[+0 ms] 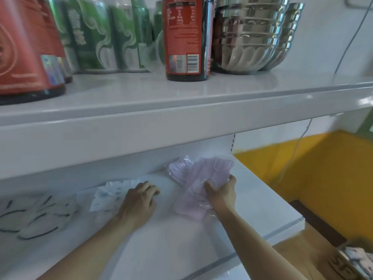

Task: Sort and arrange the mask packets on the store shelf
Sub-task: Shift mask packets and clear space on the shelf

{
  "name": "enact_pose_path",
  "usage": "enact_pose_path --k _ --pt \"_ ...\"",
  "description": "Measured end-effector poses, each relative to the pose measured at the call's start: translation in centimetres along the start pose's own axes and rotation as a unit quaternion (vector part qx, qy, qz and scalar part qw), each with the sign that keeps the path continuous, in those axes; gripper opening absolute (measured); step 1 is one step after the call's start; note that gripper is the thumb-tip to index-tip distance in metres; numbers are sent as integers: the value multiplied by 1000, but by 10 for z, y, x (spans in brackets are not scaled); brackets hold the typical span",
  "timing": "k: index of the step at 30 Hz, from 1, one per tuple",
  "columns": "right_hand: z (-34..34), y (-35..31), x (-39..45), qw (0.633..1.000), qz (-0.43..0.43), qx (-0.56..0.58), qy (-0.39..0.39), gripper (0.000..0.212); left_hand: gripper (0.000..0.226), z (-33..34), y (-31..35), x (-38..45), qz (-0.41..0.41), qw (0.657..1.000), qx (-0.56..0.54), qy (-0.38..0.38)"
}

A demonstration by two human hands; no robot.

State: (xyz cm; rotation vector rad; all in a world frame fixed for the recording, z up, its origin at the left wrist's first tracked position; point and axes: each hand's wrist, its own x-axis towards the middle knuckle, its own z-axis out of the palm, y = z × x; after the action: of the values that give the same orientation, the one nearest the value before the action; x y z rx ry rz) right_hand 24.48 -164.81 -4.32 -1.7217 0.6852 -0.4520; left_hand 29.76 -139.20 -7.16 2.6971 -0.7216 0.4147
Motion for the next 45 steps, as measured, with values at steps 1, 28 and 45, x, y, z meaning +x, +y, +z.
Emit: enact_pose_path --k 1,28,45 --pt "4 -1 -5 1000 0 -3 7 62 34 -2 -5 -4 9 1000 -4 -2" --pt "170 -28 -229 920 -334 -195 -56 58 39 -129 -188 -170 -116 986 120 -13" --pt "260 -58 -332 861 -455 -101 -202 45 43 -218 -218 -254 -140 983 82 79"
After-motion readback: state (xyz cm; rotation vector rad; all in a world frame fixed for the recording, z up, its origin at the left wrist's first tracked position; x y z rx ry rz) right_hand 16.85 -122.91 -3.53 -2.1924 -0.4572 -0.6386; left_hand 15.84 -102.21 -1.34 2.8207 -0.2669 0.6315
